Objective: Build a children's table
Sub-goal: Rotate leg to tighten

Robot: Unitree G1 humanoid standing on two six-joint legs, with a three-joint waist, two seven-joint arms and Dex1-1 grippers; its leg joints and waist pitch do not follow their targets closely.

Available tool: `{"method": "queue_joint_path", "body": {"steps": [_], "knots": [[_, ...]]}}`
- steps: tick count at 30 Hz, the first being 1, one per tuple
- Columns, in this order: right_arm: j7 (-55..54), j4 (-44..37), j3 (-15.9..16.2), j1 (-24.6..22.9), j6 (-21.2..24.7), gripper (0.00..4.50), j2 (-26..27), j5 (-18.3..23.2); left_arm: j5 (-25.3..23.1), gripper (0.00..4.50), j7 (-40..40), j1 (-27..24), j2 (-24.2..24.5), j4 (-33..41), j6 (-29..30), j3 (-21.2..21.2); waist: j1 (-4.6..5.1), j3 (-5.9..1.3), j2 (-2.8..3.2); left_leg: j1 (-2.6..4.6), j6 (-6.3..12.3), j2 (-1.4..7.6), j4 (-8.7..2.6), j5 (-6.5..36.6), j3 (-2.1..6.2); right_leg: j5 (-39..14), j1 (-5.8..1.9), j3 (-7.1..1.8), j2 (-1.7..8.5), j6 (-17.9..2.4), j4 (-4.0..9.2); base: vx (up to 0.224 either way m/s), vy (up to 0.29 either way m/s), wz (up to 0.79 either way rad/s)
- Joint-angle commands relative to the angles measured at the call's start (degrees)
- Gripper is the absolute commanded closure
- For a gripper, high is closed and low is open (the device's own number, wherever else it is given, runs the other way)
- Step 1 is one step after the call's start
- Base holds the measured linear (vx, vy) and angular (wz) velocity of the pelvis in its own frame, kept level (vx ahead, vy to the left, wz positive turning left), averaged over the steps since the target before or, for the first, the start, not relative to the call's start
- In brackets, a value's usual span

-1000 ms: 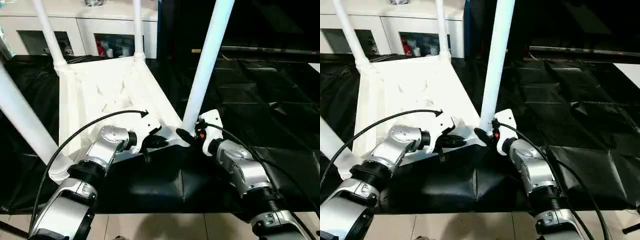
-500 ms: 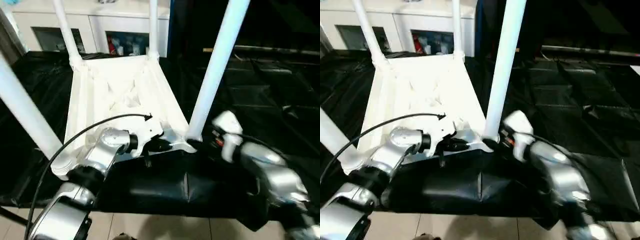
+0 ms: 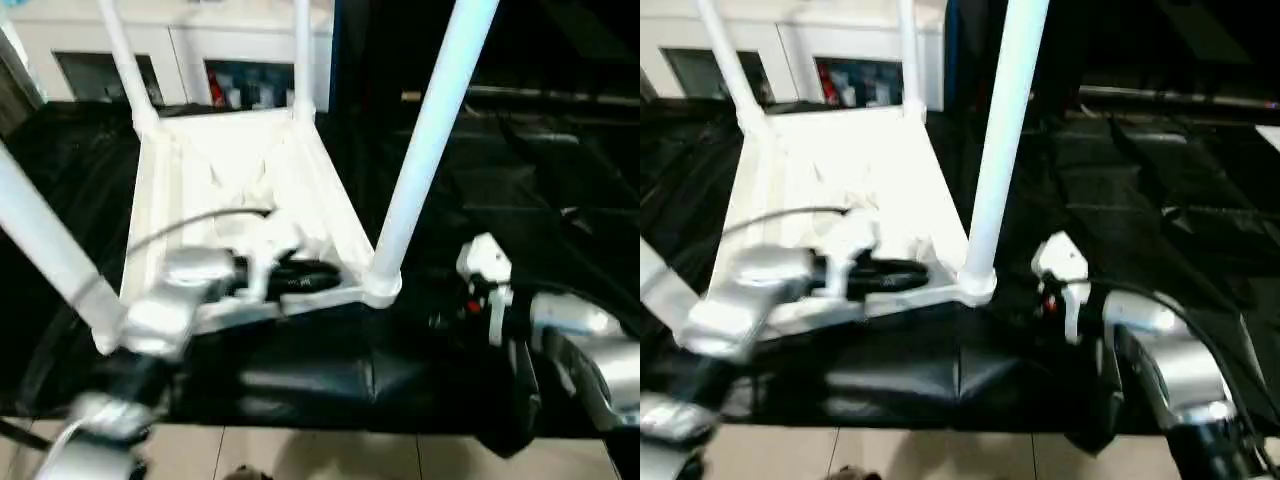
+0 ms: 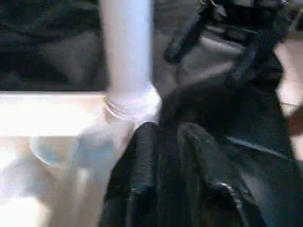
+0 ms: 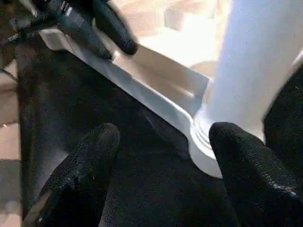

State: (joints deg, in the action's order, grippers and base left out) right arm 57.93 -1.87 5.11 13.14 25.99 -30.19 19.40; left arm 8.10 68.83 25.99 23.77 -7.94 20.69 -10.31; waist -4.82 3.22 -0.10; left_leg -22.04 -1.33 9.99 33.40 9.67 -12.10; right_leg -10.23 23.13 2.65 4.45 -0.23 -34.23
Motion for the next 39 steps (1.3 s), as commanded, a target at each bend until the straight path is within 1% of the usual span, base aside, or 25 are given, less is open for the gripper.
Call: {"method": "queue_joint_path", "body": {"steps": [1,2,4,5,6,7,10,11,12,13,14,16,17,18,19,20,21,22,23,25,28,29,31,37,39], "knots": [[0.90,-1.46,1.33,0.66,1.42,1.14,0.38,1.49,1.22,3.27,1.39,-1.36,2.03,4.06,3.19,-0.91,-0.08,-3.32,-0.53,1.52,1.44,3.69,-4.11,14.97,2.10,-20.19,-1.91,-2.42,4.13,-10.30,4.43,0.000,0.000,0.00],[0.96,-1.61,1.64,0.78,1.73,1.44,0.61,1.67,1.40,3.12,1.43,-1.94,2.65,4.95,3.86,-0.96,-0.02,-3.29,-0.62,1.74,0.87,3.69,-4.13,15.41,2.06,-20.10,-1.68,-2.44,3.92,-10.17,4.43,0.000,0.000,0.00],[-0.28,-1.00,2.13,1.73,2.19,1.54,2.38,1.67,1.76,3.04,1.26,-3.67,4.17,7.57,5.79,-1.06,0.01,-3.33,-0.48,1.77,0.23,3.68,-4.21,15.64,2.03,-19.25,-1.64,-2.49,3.91,-10.29,4.30,0.000,0.000,0.00],[-0.97,-0.43,2.36,2.18,2.03,1.54,3.42,1.52,1.68,3.04,0.96,-4.22,4.45,8.14,6.07,-0.96,0.03,-3.36,-0.77,1.84,0.16,3.69,-4.17,15.59,1.98,-18.90,-1.55,-2.50,3.90,-10.37,4.29,0.000,0.000,0.00],[-1.66,0.05,2.61,2.60,1.96,1.75,4.40,1.47,1.62,2.85,0.59,-4.83,4.75,9.01,6.70,-0.82,0.04,-3.39,-0.63,1.73,-0.03,3.64,-4.23,15.18,2.04,-18.29,-1.64,-2.53,3.90,-10.37,4.08,0.000,0.000,0.00],[-2.22,1.12,3.17,3.14,1.45,1.75,5.83,1.21,1.58,2.85,0.27,-5.52,5.17,10.01,7.66,-0.72,0.03,-3.37,-0.87,1.76,-0.14,3.60,-4.18,14.91,1.95,-17.89,-1.61,-2.55,3.88,-10.29,4.12,0.000,0.000,0.00],[-5.59,6.91,5.03,5.66,-1.33,1.96,10.57,-1.54,1.05,2.62,-0.81,-7.34,6.77,12.32,9.95,-0.96,0.19,-3.31,-0.49,1.73,-0.72,3.44,-4.21,15.31,1.95,-17.99,-1.41,-2.62,3.90,-10.60,4.12,0.000,0.000,0.00],[-6.76,8.77,5.54,6.52,-2.53,1.96,11.78,-2.48,0.76,2.62,-1.12,-7.79,7.40,12.77,10.37,-1.26,0.24,-3.39,-0.55,1.92,-1.42,3.50,-4.20,15.85,2.04,-18.39,-1.31,-2.58,3.95,-10.58,4.03,0.000,0.000,0.00],[-6.92,9.04,5.61,6.64,-2.70,2.19,11.95,-2.62,0.72,2.40,-1.16,-7.85,7.49,12.83,10.43,-1.31,0.23,-3.44,-0.65,1.94,-1.84,3.47,-4.21,16.12,2.04,-18.34,-1.29,-2.59,3.90,-10.35,3.97,0.000,0.000,0.00],[-8.97,12.33,5.94,8.30,-4.19,2.29,14.01,-3.79,-0.34,2.30,-1.73,-8.61,8.39,13.24,10.51,-2.02,0.34,-3.38,-0.70,1.83,-1.89,3.37,-4.31,16.05,2.00,-18.11,-1.45,-2.60,3.75,-10.14,4.02,0.000,0.000,0.00],[-11.38,16.55,6.09,10.91,-6.07,2.38,17.02,-4.97,-1.29,2.20,-2.48,-9.85,9.38,14.35,10.87,-2.75,0.60,-3.36,-1.04,1.73,-1.95,3.26,-4.29,15.91,1.94,-17.86,-1.37,-2.62,3.69,-10.25,3.96,0.000,0.000,0.00],[-12.35,18.08,5.85,11.96,-6.65,2.38,18.28,-5.12,-1.39,2.20,-2.90,-10.33,9.49,14.99,11.28,-2.79,0.71,-3.35,-0.78,1.79,-2.24,3.37,-4.34,16.35,2.15,-18.72,-1.38,-2.69,4.00,-10.26,3.89,0.000,0.000,0.00],[-13.42,19.64,5.79,13.01,-7.42,2.73,19.08,-5.61,-2.72,1.85,-3.29,-10.75,10.08,15.23,11.11,-3.65,0.71,-3.46,-0.66,1.92,-2.48,3.41,-4.27,16.11,2.07,-18.17,-1.41,-2.74,3.92,-9.99,3.84,0.000,0.000,0.00],[-14.01,20.38,5.73,13.49,-7.82,2.73,19.44,-5.89,-3.51,1.85,-3.66,-11.00,10.43,15.28,10.99,-4.10,0.73,-3.53,-0.50,2.05,-2.52,3.46,-4.29,15.55,2.02,-16.32,-1.33,-2.72,3.69,-10.10,3.66,0.000,0.000,0.00],[-14.84,21.42,5.65,14.15,-8.40,2.77,19.93,-6.30,-4.64,1.80,-4.19,-11.36,10.94,15.34,10.82,-4.76,0.81,-3.54,-1.31,1.97,-2.26,3.46,-4.29,15.05,1.89,-15.58,-1.43,-2.67,3.59,-10.05,3.68,0.000,0.000,0.00],[-16.67,23.72,5.32,15.53,-9.47,2.81,20.83,-7.11,-6.89,1.77,-5.64,-12.01,11.92,15.16,10.27,-6.07,0.70,-3.53,-0.95,1.89,-2.36,3.45,-4.36,14.88,2.02,-15.83,-1.46,-2.73,3.82,-9.82,3.50,0.000,0.000,0.00],[-17.06,24.20,5.21,15.80,-9.65,2.99,21.01,-7.25,-7.28,1.67,-6.00,-12.12,12.08,15.09,10.16,-6.29,0.87,-3.45,-0.90,1.87,-2.60,3.38,-4.38,14.99,2.02,-15.91,-1.41,-2.72,3.73,-9.75,3.49,0.000,0.000,0.00],[-18.76,25.98,4.49,16.88,-10.79,3.12,21.63,-7.65,-8.63,1.53,-7.89,-12.78,12.41,14.79,9.77,-6.54,0.96,-3.46,-1.45,1.94,-2.65,3.42,-4.41,15.20,1.92,-16.10,-1.40,-2.69,3.64,-9.59,3.62,0.000,0.000,0.00],[-19.38,26.81,4.15,17.35,-11.18,3.19,21.81,-7.77,-9.19,1.42,-8.46,-13.17,12.81,14.85,9.38,-6.70,0.99,-3.52,-1.22,2.00,-3.02,3.41,-4.41,15.37,2.04,-15.92,-1.42,-2.72,3.72,-9.71,3.40,0.000,0.000,0.00],[-20.54,28.42,3.46,18.06,-11.96,3.29,22.02,-8.15,-10.49,1.37,-9.35,-13.71,13.81,15.07,8.83,-7.19,1.02,-3.52,-1.30,2.09,-3.49,3.42,-4.46,16.00,2.06,-15.32,-1.37,-2.68,3.59,-9.55,3.42,0.000,0.000,0.00],[-22.41,31.41,2.21,19.19,-13.60,3.56,22.08,-8.76,-12.03,1.11,-10.52,-14.30,14.93,15.35,8.42,-7.61,1.32,-3.41,-1.71,1.99,-3.92,3.34,-4.55,17.27,2.10,-15.54,-1.40,-2.66,3.56,-9.62,3.45,0.000,0.000,0.00],[-23.23,32.31,1.82,19.48,-13.99,3.67,21.87,-8.94,-12.24,0.94,-10.86,-14.38,14.98,15.43,8.18,-7.43,1.29,-3.37,-1.71,2.11,-3.97,3.34,-4.46,17.79,2.06,-16.42,-1.31,-2.74,3.66,-9.40,3.59,0.000,0.000,0.00],[-25.26,34.61,0.89,20.23,-15.30,3.75,21.49,-9.53,-13.01,0.90,-11.77,-14.30,15.26,15.44,7.73,-7.41,1.34,-3.41,-1.81,2.04,-4.00,3.32,-4.39,17.78,2.07,-16.76,-1.33,-2.79,3.69,-9.44,3.59,0.000,0.000,0.00],[-29.36,40.34,-1.44,22.59,-18.18,4.30,20.28,-10.22,-13.82,0.42,-13.01,-13.87,15.73,14.96,6.61,-7.68,1.50,-3.33,-1.82,2.05,-4.19,3.16,-4.07,20.36,2.22,-20.49,-1.07,-2.83,3.74,-9.09,3.79,0.000,0.000,0.00],[-30.75,42.90,-2.70,23.88,-19.38,4.45,19.44,-10.44,-14.44,0.20,-13.71,-13.44,15.85,14.53,5.88,-7.81,1.58,-3.38,-1.73,2.12,-4.28,3.18,-4.07,20.27,2.25,-19.90,-1.04,-2.77,3.60,-9.45,3.71,0.000,0.000,0.00]]}}
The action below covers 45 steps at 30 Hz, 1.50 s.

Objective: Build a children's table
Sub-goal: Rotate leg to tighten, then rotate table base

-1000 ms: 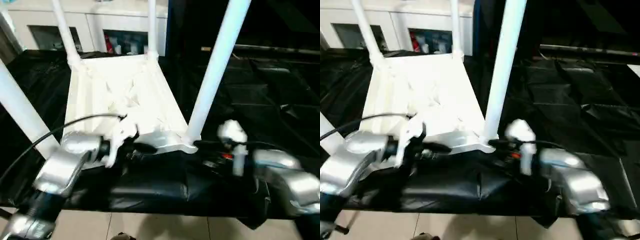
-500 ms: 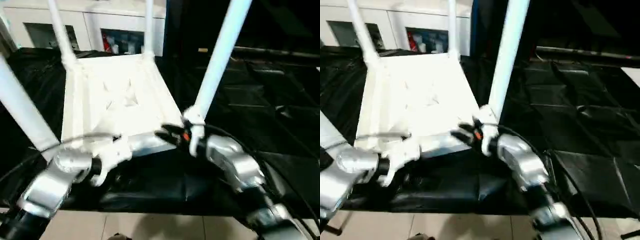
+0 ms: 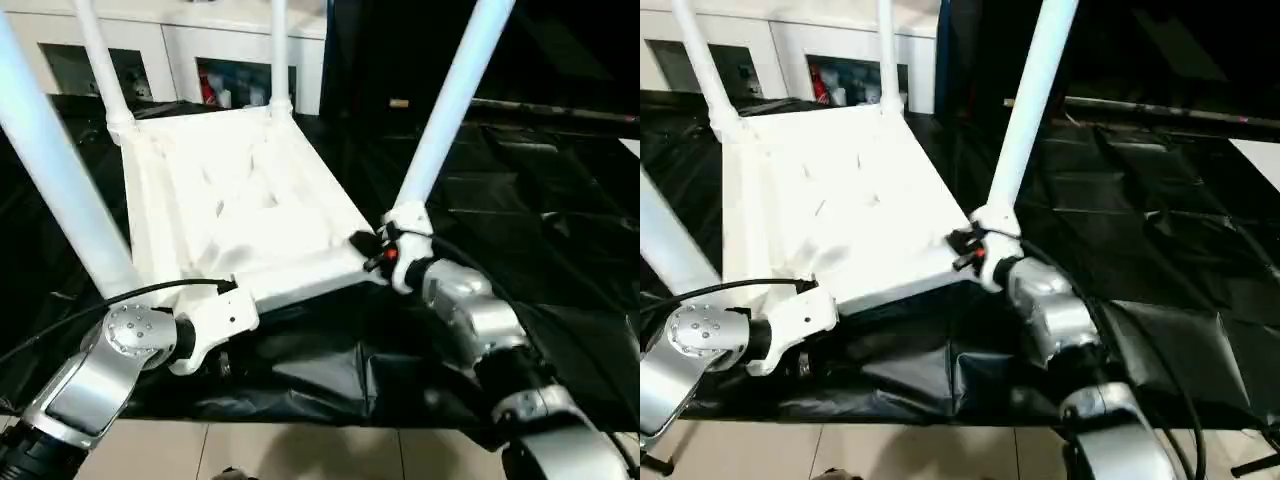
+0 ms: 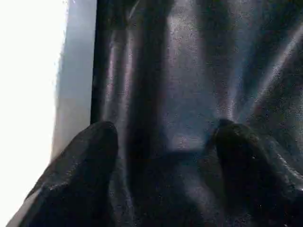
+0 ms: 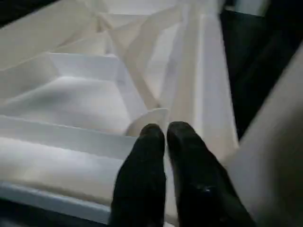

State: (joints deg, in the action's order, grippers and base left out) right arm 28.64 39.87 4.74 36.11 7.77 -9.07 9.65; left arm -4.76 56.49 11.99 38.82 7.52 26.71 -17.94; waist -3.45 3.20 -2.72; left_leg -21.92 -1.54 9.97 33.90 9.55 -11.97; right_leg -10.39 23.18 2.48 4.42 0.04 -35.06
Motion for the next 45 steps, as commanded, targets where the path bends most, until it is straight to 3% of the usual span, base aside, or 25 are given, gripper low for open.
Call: {"method": "queue_joint_path", "body": {"steps": [1,3,7,10,12,20,21,25,33,35,41,44,45], "knots": [[-2.71,3.02,-3.19,1.93,-2.07,4.48,-2.33,-1.03,-1.92,0.11,-1.77,0.84,0.76,-1.45,-1.31,-0.08,0.08,-3.40,0.93,2.11,-4.07,3.18,-4.46,20.21,1.97,-18.95,-0.97,-2.62,3.62,-9.97,4.50,0.000,0.000,0.00],[-3.51,4.11,-3.60,2.51,-2.66,4.50,-2.71,-1.33,-1.49,0.03,-1.77,0.97,0.49,-1.64,-2.15,0.28,-0.04,-3.42,1.13,2.06,-4.12,3.14,-4.47,20.04,2.01,-18.09,-1.08,-2.56,3.54,-10.11,4.36,0.000,0.000,0.00],[-2.25,4.97,-3.37,2.97,-3.28,4.50,-2.72,-1.12,7.06,0.03,-1.24,1.46,-4.66,1.67,1.58,5.30,0.02,-3.61,1.02,1.75,-4.02,3.06,-4.39,18.48,1.87,-14.58,-1.52,-2.48,3.49,-11.03,3.98,0.000,0.000,0.00],[-2.16,5.90,-2.99,3.16,-4.32,4.50,-2.36,-1.51,12.61,0.03,0.49,1.66,-6.51,4.11,4.03,7.51,0.03,-3.75,0.72,1.52,-2.85,2.97,-4.18,16.29,1.73,-11.65,-1.79,-2.43,3.39,-12.04,3.75,0.000,0.000,0.00],[-2.34,6.41,-2.70,3.25,-4.95,4.50,-2.12,-1.95,15.61,0.03,1.68,1.38,-7.04,4.95,5.48,8.74,0.02,-3.66,0.91,1.45,-2.48,2.96,-4.10,15.92,1.68,-12.34,-1.84,-2.42,3.45,-12.27,3.73,0.000,0.000,0.00],[-1.69,8.12,-2.80,3.95,-6.44,4.50,-1.84,-2.46,24.52,0.03,7.87,-4.71,-0.82,10.71,15.28,12.31,0.53,-3.51,1.23,1.83,-3.37,3.02,-4.31,19.12,1.80,-15.80,-1.45,-2.39,3.11,-11.26,3.89,0.000,0.000,0.00],[-1.57,8.17,-2.85,3.99,-6.53,4.50,-1.81,-2.48,24.80,0.03,8.26,-5.89,0.53,11.48,15.83,12.54,0.49,-3.44,1.51,1.86,-3.52,2.98,-4.33,19.29,1.85,-15.87,-1.38,-2.40,3.11,-11.30,3.86,0.000,0.000,0.00],[-1.17,7.99,-2.90,3.74,-6.73,4.50,-1.74,-2.52,23.53,0.03,9.39,-10.16,5.46,12.24,15.44,13.63,0.54,-3.30,1.64,1.96,-3.97,3.09,-4.46,21.34,1.98,-17.80,-1.20,-2.46,3.12,-10.61,4.14,0.000,0.000,0.00],[0.63,6.64,-2.55,1.84,-6.77,4.50,-1.22,-2.59,25.20,0.03,11.57,-14.02,12.40,10.21,15.06,20.20,0.71,-3.20,2.06,2.00,-4.54,2.94,-4.63,22.54,2.06,-17.53,-1.10,-2.52,2.98,-10.53,4.12,0.000,0.000,0.00],[0.96,5.91,-2.31,1.22,-6.63,4.50,-1.15,-2.68,26.11,0.03,12.00,-15.43,13.70,10.64,15.38,22.30,0.74,-3.22,2.51,2.20,-4.85,3.02,-4.68,22.65,2.09,-16.43,-1.04,-2.51,2.93,-11.05,4.03,0.000,0.000,0.00],[1.22,4.81,-2.25,-0.21,-6.48,4.50,-1.38,-2.93,24.43,0.03,14.65,-21.46,19.65,5.36,11.94,31.56,1.13,-2.89,2.44,2.17,-4.68,3.00,-4.80,24.88,2.24,-20.04,-0.87,-2.57,3.02,-10.53,4.46,0.000,0.000,0.00],[1.94,3.88,-2.20,-1.10,-6.15,4.50,-1.57,-2.93,25.74,0.03,14.73,-20.80,20.36,3.10,11.66,35.17,1.21,-2.83,2.56,2.48,-5.14,3.07,-4.87,26.46,2.31,-19.98,-0.63,-2.60,2.93,-10.86,4.45,0.000,0.000,0.00],[2.25,3.50,-2.11,-1.40,-6.00,4.50,-1.62,-2.93,26.44,0.03,14.68,-20.09,20.16,2.25,11.51,36.24,1.24,-2.83,1.90,2.42,-4.98,3.09,-4.90,26.44,2.28,-19.81,-0.68,-2.58,2.94,-11.07,4.44,0.000,0.000,0.00]]}}
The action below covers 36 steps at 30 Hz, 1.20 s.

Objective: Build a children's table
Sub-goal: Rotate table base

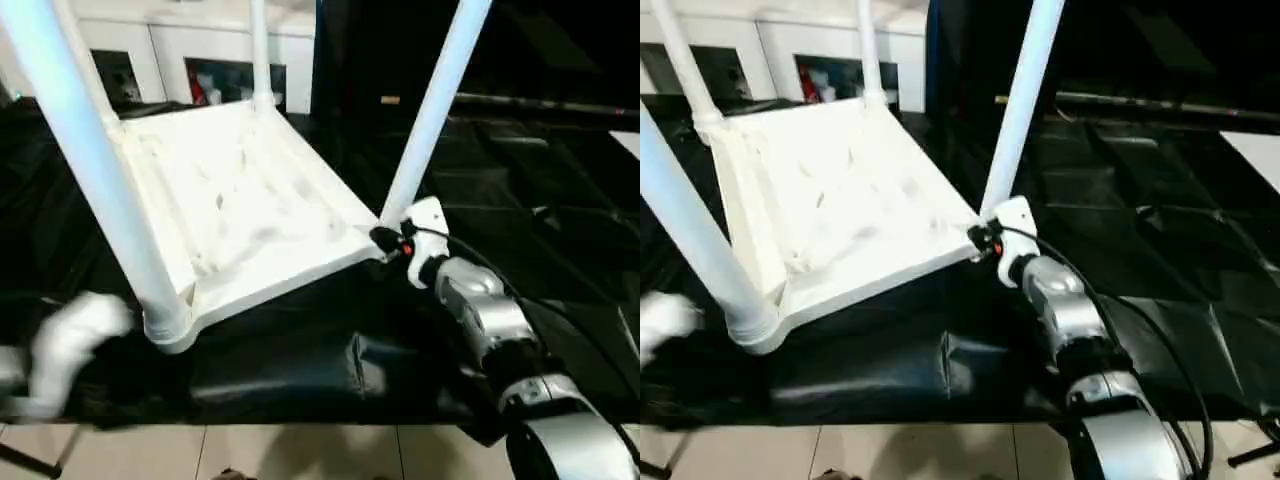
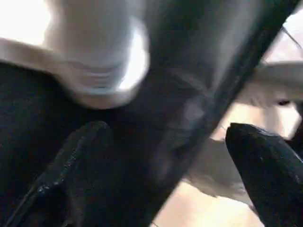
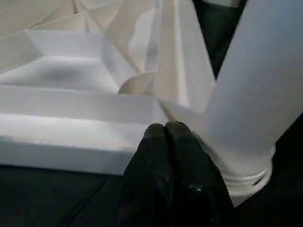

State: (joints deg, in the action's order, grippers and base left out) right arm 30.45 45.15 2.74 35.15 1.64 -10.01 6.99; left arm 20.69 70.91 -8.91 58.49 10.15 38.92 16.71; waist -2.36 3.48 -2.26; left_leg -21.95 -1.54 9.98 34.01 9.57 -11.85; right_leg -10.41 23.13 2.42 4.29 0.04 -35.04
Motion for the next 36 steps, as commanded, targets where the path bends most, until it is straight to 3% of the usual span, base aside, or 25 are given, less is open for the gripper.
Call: {"method": "queue_joint_path", "body": {"steps": [1,4,5,7,10,11,13,14,19,24,27,33,34,36], "knots": [[0.53,-1.88,-0.09,-0.51,0.17,4.50,-0.70,-0.24,1.13,0.03,0.26,0.96,0.45,-0.53,-0.76,1.77,-0.08,-3.14,1.86,2.51,-4.97,3.13,-5.04,26.02,2.27,-19.46,-0.65,-2.63,3.28,-11.27,4.30,0.000,0.000,0.00],[3.40,-5.76,1.10,-3.56,2.07,4.50,-1.57,0.11,4.78,0.03,-1.14,6.60,-2.07,-5.84,-3.30,5.21,-0.53,-3.20,1.95,2.82,-4.71,2.93,-5.01,25.43,1.97,-18.00,-0.53,-2.59,3.00,-11.17,4.26,0.000,0.000,0.00],[4.44,-7.22,1.84,-4.90,2.97,4.50,-2.12,-0.05,6.04,0.03,-1.12,8.24,-3.23,-7.51,-4.17,5.38,-0.66,-3.37,1.59,2.57,-4.61,2.98,-5.05,24.13,2.06,-16.01,-0.93,-2.57,3.13,-11.57,3.95,0.000,0.000,0.00],[4.94,-7.89,2.24,-5.56,3.43,4.50,-2.42,-0.18,6.63,0.03,-0.88,8.85,-3.77,-8.19,-4.56,5.24,-0.98,-3.44,1.62,2.46,-4.52,3.01,-5.09,22.90,2.00,-14.94,-1.15,-2.52,3.22,-11.62,3.86,0.000,0.000,0.00],[3.98,-9.48,3.29,-7.94,4.92,4.50,-3.70,-2.19,10.71,0.03,0.08,12.25,-8.36,-8.10,-4.06,5.41,-1.27,-3.50,1.59,2.49,-4.65,3.02,-4.93,21.91,1.76,-14.70,-1.15,-2.58,3.36,-12.36,3.86,0.000,0.000,0.00],[3.02,-9.46,2.54,-8.15,5.13,4.50,-3.62,-2.22,12.19,0.03,-0.15,14.04,-10.30,-7.48,-3.29,4.78,-1.24,-3.53,1.52,2.25,-4.53,3.01,-4.95,21.72,1.81,-14.95,-1.35,-2.57,3.44,-12.45,3.83,0.000,0.000,0.00],[2.90,-10.24,1.45,-8.65,5.55,4.50,-3.40,-1.46,13.68,0.03,-0.77,16.21,-12.33,-7.11,-2.88,3.22,-1.44,-3.51,1.42,2.63,-4.72,2.98,-4.77,22.43,1.75,-16.80,-1.07,-2.59,3.54,-12.19,4.15,0.000,0.000,0.00],[3.86,-10.52,1.56,-8.81,5.45,4.50,-3.47,-1.17,13.93,0.03,-0.86,16.94,-13.10,-6.81,-2.83,2.26,-1.37,-3.52,1.24,2.30,-4.53,2.93,-4.80,22.19,1.89,-17.01,-1.37,-2.61,3.56,-11.94,4.02,0.000,0.000,0.00],[9.83,-12.19,4.40,-9.78,5.12,4.50,-4.46,-0.75,16.00,0.03,-1.17,20.29,-16.63,-5.78,-2.78,-1.19,-1.35,-3.62,1.12,2.12,-3.74,3.08,-4.72,20.51,1.91,-16.95,-1.60,-2.57,3.60,-11.34,4.00,0.000,0.000,0.00],[6.02,-3.56,3.53,-5.42,2.37,4.50,-3.85,-2.99,19.01,0.03,-1.20,24.17,-21.47,-2.98,-0.36,-4.90,-1.14,-3.78,0.89,2.01,-3.64,2.92,-4.42,18.11,1.71,-13.95,-1.75,-2.48,3.55,-13.32,3.76,0.000,0.000,0.00],[4.88,-0.83,3.08,-3.55,1.58,4.50,-3.07,-3.60,19.76,0.03,-1.17,25.36,-22.82,-1.84,0.47,-6.82,-1.12,-3.79,0.87,2.04,-3.75,2.95,-4.35,18.23,1.76,-14.92,-1.86,-2.49,3.57,-12.85,3.80,0.000,0.000,0.00],[5.77,4.24,4.61,1.08,-0.28,4.50,0.16,-3.78,20.13,0.03,-1.88,29.83,-29.38,0.88,1.44,-16.04,-1.24,-3.93,0.56,1.74,-2.80,3.01,-4.15,15.04,1.51,-10.85,-2.18,-2.47,3.52,-13.60,3.43,0.000,0.000,0.00],[6.45,4.85,5.08,1.60,-0.76,4.50,0.83,-3.99,19.55,0.03,-2.26,31.20,-31.40,0.37,1.20,-17.77,-1.17,-3.93,0.23,1.68,-2.75,3.01,-4.14,14.95,1.49,-11.06,-2.25,-2.48,3.57,-13.48,3.48,0.000,0.000,0.00],[8.38,6.35,5.82,2.47,-1.59,4.50,1.98,-4.28,18.14,0.03,-2.12,33.63,-34.63,-0.56,0.49,-21.05,-1.17,-3.87,0.26,1.72,-2.93,3.06,-4.18,15.79,1.58,-13.27,-2.29,-2.48,3.69,-12.89,3.72,0.000,0.000,0.00]]}}
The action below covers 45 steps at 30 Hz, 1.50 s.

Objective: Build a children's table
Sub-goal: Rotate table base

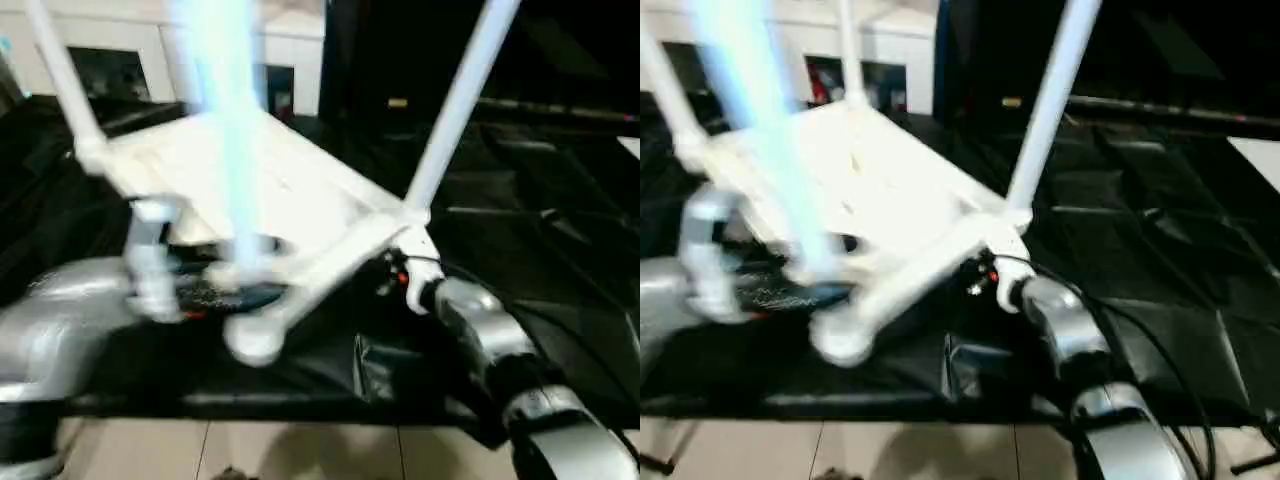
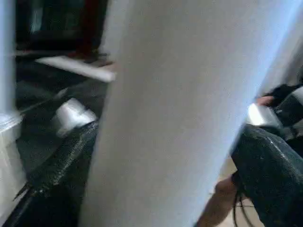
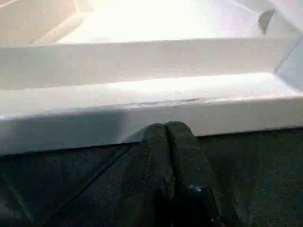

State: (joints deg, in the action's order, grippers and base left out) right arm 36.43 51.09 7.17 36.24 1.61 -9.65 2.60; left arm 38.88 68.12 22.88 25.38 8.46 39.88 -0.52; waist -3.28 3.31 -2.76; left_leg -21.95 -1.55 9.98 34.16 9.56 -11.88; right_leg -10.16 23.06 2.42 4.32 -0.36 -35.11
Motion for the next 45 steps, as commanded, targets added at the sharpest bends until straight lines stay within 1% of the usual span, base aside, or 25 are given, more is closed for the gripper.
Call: {"method": "queue_joint_path", "body": {"steps": [1,3,7,9,10,11,12,15,16,17,21,22,23,24,25,27,28,30,32,33,36,37,42,44,45], "knots": [[2.40,0.42,1.38,1.37,-1.57,4.50,1.63,0.10,-0.05,0.03,0.67,1.84,-1.52,1.14,-0.46,-3.82,-0.14,-3.74,0.66,1.56,-2.91,3.10,-4.35,15.71,1.73,-13.53,-2.38,-2.47,3.72,-12.33,3.68,0.000,0.000,0.00],[3.55,0.62,2.09,1.38,-2.22,4.50,2.17,-0.29,-1.83,0.03,-0.22,4.14,-4.60,-1.23,-2.29,-5.85,0.16,-3.89,0.33,1.40,-2.50,3.00,-4.18,14.59,1.65,-12.40,-2.49,-2.46,3.73,-12.28,3.68,0.000,0.000,0.00],[4.35,0.75,2.38,1.46,-2.64,4.50,3.21,-0.27,-6.89,0.03,-1.88,8.02,-9.76,-6.89,-7.25,-10.75,0.49,-4.00,0.14,1.12,-0.98,3.00,-3.91,12.38,1.65,-10.57,-2.82,-2.46,3.89,-12.78,3.67,0.000,0.000,0.00],[3.61,1.87,2.08,1.89,-3.51,4.50,3.53,-0.70,-9.55,0.03,-2.81,9.16,-11.17,-9.77,-10.28,-12.12,0.58,-4.01,0.74,1.22,-0.73,3.03,-3.89,12.43,1.71,-10.19,-2.76,-2.40,3.85,-13.02,3.66,0.000,0.000,0.00],[3.34,2.39,1.80,2.06,-3.85,4.50,3.69,-0.77,-11.02,0.03,-3.42,9.72,-11.80,-11.40,-11.76,-12.65,0.74,-4.01,0.46,1.20,-0.62,3.05,-3.89,12.91,1.70,-10.49,-2.75,-2.35,3.83,-13.14,3.81,0.000,0.000,0.00],[2.98,2.81,1.54,2.21,-4.16,4.50,3.76,-0.89,-12.52,0.03,-4.28,10.22,-12.22,-12.92,-13.20,-13.05,0.85,-4.00,0.48,1.21,-0.58,3.09,-3.92,13.63,1.77,-11.34,-2.76,-2.30,3.87,-13.34,3.86,0.000,0.000,0.00],[2.32,3.10,1.36,2.33,-4.45,4.50,3.72,-1.12,-14.26,0.03,-5.51,10.69,-12.40,-14.47,-14.74,-13.44,0.82,-4.00,0.80,1.28,-0.62,3.13,-3.92,13.87,1.81,-11.40,-2.70,-2.34,3.87,-13.33,3.92,0.000,0.000,0.00],[0.62,3.67,0.64,2.55,-5.26,4.50,3.31,-1.55,-18.95,0.03,-8.93,11.88,-12.14,-19.03,-18.64,-14.03,0.82,-4.09,0.67,1.33,-0.53,3.14,-3.96,13.72,1.83,-10.51,-2.71,-2.24,3.74,-13.32,3.81,0.000,0.000,0.00],[0.55,3.69,0.60,2.56,-5.28,4.50,3.27,-1.56,-19.15,0.03,-9.06,11.93,-12.09,-19.24,-18.82,-14.04,0.83,-4.14,0.86,1.40,-0.62,3.14,-3.95,13.74,1.80,-9.85,-2.69,-2.23,3.72,-13.49,3.75,0.000,0.000,0.00],[1.35,3.26,-0.18,2.16,-5.10,4.50,2.57,-0.88,-22.42,0.03,-9.79,12.17,-10.89,-21.85,-21.51,-15.14,0.75,-4.21,0.64,1.34,-0.19,3.17,-3.89,13.39,1.79,-8.74,-2.80,-2.22,3.78,-13.93,3.63,0.000,0.000,0.00],[2.74,2.53,-0.82,1.09,-5.46,4.50,1.07,-0.57,-28.12,0.03,-14.87,13.48,-12.09,-27.97,-28.85,-16.29,0.44,-4.18,0.74,1.39,0.32,3.25,-3.89,13.64,1.79,-8.36,-2.77,-2.19,3.88,-13.95,3.78,0.000,0.000,0.00],[3.28,2.04,-1.00,0.75,-5.58,4.50,0.54,-0.47,-27.58,0.03,-14.60,13.60,-12.65,-28.58,-29.31,-15.74,0.36,-4.14,0.78,1.47,0.16,3.28,-3.88,13.97,1.77,-8.50,-2.71,-2.19,3.87,-13.98,3.76,0.000,0.000,0.00],[4.23,1.34,-1.29,0.44,-5.48,4.50,0.04,-0.02,-26.55,0.03,-13.64,13.60,-12.93,-28.74,-29.15,-15.14,0.07,-4.12,1.48,1.55,-0.39,3.31,-3.93,14.75,1.88,-9.04,-2.70,-2.18,3.98,-14.29,3.67,0.000,0.000,0.00],[4.23,1.34,-1.29,0.44,-5.48,4.50,0.04,-0.02,-26.55,0.03,-13.64,13.60,-12.93,-28.74,-29.15,-15.14,0.07,-4.12,1.48,1.55,-0.39,3.31,-3.93,14.75,1.88,-9.04,-2.70,-2.18,3.98,-14.29,3.67,0.000,0.000,0.00],[5.66,-0.11,-1.79,-0.17,-4.98,4.50,-0.89,0.82,-24.83,0.03,-11.44,13.09,-12.69,-27.88,-28.17,-14.59,0.01,-4.10,0.97,1.56,-0.30,3.25,-3.91,15.18,1.74,-9.19,-2.71,-2.17,3.92,-14.40,3.82,0.000,0.000,0.00],[7.62,-2.31,-2.31,-1.26,-4.47,4.50,-2.69,1.70,-22.69,0.03,-7.48,12.03,-11.65,-26.60,-26.96,-14.28,-0.37,-4.17,1.02,1.45,0.11,3.28,-3.89,14.55,1.76,-8.24,-2.86,-2.17,3.91,-14.82,3.61,0.000,0.000,0.00],[9.14,-3.96,-2.37,-2.22,-4.30,4.50,-4.16,2.04,-22.17,0.03,-5.69,11.43,-10.92,-27.12,-27.64,-14.05,-0.51,-4.11,1.38,1.55,0.14,3.23,-3.87,14.41,1.73,-8.19,-2.77,-2.14,3.87,-14.95,3.66,0.000,0.000,0.00],[11.83,-6.58,-2.07,-3.65,-4.03,4.50,-6.24,2.31,-22.86,0.03,-4.55,11.32,-9.92,-29.64,-30.23,-13.93,-0.78,-4.01,1.56,1.54,0.61,3.21,-3.85,14.48,1.61,-8.39,-2.73,-2.08,3.64,-14.81,3.80,0.000,0.000,0.00],[13.53,-8.33,-1.76,-4.56,-3.74,4.50,-7.40,2.40,-23.39,0.03,-3.82,11.42,-9.13,-30.95,-31.15,-13.96,-0.94,-4.00,1.43,1.54,0.58,3.20,-3.88,15.21,1.57,-9.91,-2.75,-2.07,3.58,-14.16,3.91,0.000,0.000,0.00],[14.74,-9.70,-1.68,-5.24,-3.33,4.50,-8.26,2.55,-23.79,0.03,-3.19,11.60,-8.53,-32.00,-31.78,-13.89,-1.00,-4.01,1.72,1.55,0.39,3.21,-3.88,15.60,1.61,-10.67,-2.69,-2.05,3.61,-13.99,3.95,0.000,0.000,0.00],[18.24,-14.78,-1.40,-7.58,-1.23,4.50,-10.99,3.44,-24.45,0.03,-0.02,11.90,-5.60,-33.46,-31.06,-14.35,-1.50,-4.02,1.99,1.68,0.47,3.39,-4.00,15.51,1.65,-10.26,-2.62,-2.04,3.47,-13.65,3.91,0.000,0.000,0.00],[19.13,-16.22,-1.31,-8.23,-0.60,4.50,-11.75,3.59,-24.95,0.03,0.83,12.03,-4.62,-33.93,-31.07,-14.72,-1.55,-4.09,1.89,1.61,0.50,3.33,-3.96,15.21,1.65,-10.03,-2.69,-2.00,3.55,-13.93,3.73,0.000,0.000,0.00],[23.66,-23.81,-0.01,-11.36,3.79,4.50,-16.18,4.62,-31.17,0.03,4.41,14.18,1.44,-39.29,-34.33,-18.22,-2.02,-3.84,2.48,1.73,0.22,3.32,-4.10,16.16,1.77,-13.19,-2.44,-2.14,3.69,-12.72,4.19,0.000,0.000,0.00],[24.04,-24.78,-0.04,-11.65,4.36,4.50,-16.43,4.68,-31.32,0.03,5.23,14.63,1.85,-40.06,-34.00,-18.43,-2.04,-3.88,2.57,1.73,-0.21,3.45,-4.13,16.54,1.81,-13.58,-2.33,-2.14,3.92,-13.06,4.06,0.000,0.000,0.00],[24.40,-26.36,0.16,-12.05,5.02,4.50,-16.78,4.49,-32.31,0.30,5.89,15.26,2.28,-41.08,-34.67,-19.02,-2.08,-3.88,2.72,1.75,-0.50,3.40,-4.13,16.97,1.79,-13.92,-2.32,-2.10,3.94,-13.38,4.17,0.000,0.000,0.00]]}}
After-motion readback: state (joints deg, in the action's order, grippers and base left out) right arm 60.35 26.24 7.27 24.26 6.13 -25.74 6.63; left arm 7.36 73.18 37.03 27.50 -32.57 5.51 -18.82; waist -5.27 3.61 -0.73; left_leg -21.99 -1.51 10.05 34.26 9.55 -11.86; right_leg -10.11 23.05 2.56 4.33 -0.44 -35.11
